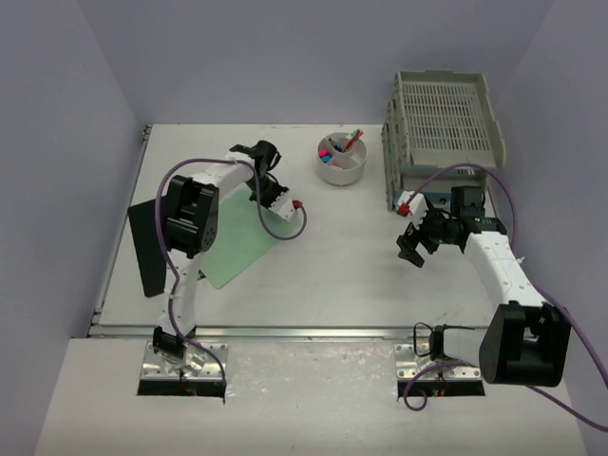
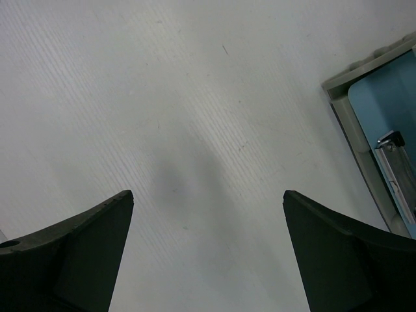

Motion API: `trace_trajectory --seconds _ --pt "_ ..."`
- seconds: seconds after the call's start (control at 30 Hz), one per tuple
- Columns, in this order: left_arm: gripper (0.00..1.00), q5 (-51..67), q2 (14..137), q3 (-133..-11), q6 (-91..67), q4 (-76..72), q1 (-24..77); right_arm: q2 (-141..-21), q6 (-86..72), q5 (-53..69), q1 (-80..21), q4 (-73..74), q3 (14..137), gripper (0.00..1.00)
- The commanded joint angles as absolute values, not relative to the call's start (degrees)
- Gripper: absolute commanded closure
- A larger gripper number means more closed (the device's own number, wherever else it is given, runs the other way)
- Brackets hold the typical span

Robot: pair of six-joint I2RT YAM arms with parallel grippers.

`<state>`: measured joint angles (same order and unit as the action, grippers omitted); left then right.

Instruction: Organize the desk

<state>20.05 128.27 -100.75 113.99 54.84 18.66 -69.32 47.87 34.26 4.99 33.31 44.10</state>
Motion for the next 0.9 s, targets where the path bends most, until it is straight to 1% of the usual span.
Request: trace_trajectory --seconds 0.0,0.1,0.17,0.23,0.37,0.53,0.57,0.63,0.67,0.87 --pt "1.00 25.8 118.1 -91.9 139.0 55.4 24.9 -65.8 45.4 38.6 4.7 30.3 45.1 0.03" --pt "1.00 27.2 112.0 -86.1 146.8 54.7 27.9 -64.2 45.6 39.3 4.7 28.9 44.1 0.03" --pt "1.00 26.7 109.2 -80.6 155.3 53.8 29.9 -63.8 45.6 39.4 4.8 29.1 44.2 0.03" --pt "1.00 26.3 107.1 -77.3 156.5 52.1 32.7 -63.4 45.9 39.3 4.8 29.2 44.1 0.03" --pt "1.00 26.1 108.0 -78.1 156.6 53.4 37.5 -62.6 46.3 39.4 4.8 29.2 43.5 0.03" --pt "1.00 25.7 111.8 -82.1 156.7 53.5 42.4 -61.4 48.9 39.8 4.8 29.4 41.4 0.02" --pt "0.97 25.8 112.8 -82.7 156.7 52.9 43.3 -61.5 49.3 39.7 4.8 29.4 41.1 0.02" --pt "0.85 26.3 114.7 -83.5 156.7 50.8 44.4 -61.8 49.6 39.3 4.8 29.9 41.1 0.02" --pt "0.76 26.7 115.2 -83.6 156.5 49.0 44.9 -62.1 49.3 39.0 4.8 30.1 41.2 0.02" --pt "0.07 33.1 112.3 -79.3 155.1 37.4 45.7 -63.3 40.9 37.5 4.8 29.7 42.9 0.04"
